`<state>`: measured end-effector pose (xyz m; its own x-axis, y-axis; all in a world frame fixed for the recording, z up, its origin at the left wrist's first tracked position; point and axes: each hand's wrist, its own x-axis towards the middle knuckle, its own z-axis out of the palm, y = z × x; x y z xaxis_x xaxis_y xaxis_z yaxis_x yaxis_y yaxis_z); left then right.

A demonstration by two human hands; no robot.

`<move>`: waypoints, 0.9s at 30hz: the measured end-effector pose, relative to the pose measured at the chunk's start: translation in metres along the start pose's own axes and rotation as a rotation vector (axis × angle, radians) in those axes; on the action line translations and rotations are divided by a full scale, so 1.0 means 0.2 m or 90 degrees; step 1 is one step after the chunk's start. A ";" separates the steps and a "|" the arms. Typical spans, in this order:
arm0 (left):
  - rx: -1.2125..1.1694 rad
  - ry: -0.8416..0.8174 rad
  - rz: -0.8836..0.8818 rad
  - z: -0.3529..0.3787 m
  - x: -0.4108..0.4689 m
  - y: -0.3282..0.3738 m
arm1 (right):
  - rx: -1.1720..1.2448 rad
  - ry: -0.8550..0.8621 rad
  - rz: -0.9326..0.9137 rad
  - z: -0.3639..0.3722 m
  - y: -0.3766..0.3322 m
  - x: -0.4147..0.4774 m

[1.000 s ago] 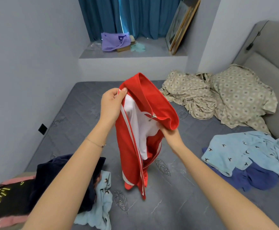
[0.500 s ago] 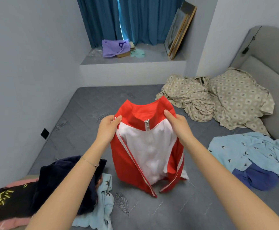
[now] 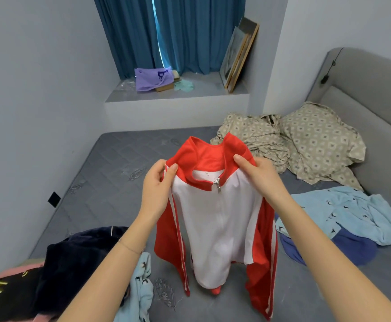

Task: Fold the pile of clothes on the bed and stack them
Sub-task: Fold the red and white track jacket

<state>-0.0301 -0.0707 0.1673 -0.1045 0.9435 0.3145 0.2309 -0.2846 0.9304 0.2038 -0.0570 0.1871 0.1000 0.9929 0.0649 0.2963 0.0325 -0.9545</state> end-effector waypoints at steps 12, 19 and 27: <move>-0.289 -0.151 -0.150 -0.01 0.17 0.16 | 0.219 -0.170 0.076 -0.24 -0.19 0.00; 0.065 -0.021 -0.194 0.28 0.41 -0.50 | 0.014 -0.044 0.151 0.00 0.41 0.45; 0.182 -0.022 -0.237 0.56 0.51 -1.60 | -0.203 0.051 0.155 0.37 1.45 0.82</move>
<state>-0.0066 0.1358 -0.1196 -0.1991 0.9791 -0.0424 0.4416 0.1283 0.8880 0.2359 0.1239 -0.1001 0.2730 0.9548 -0.1173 0.5338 -0.2518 -0.8073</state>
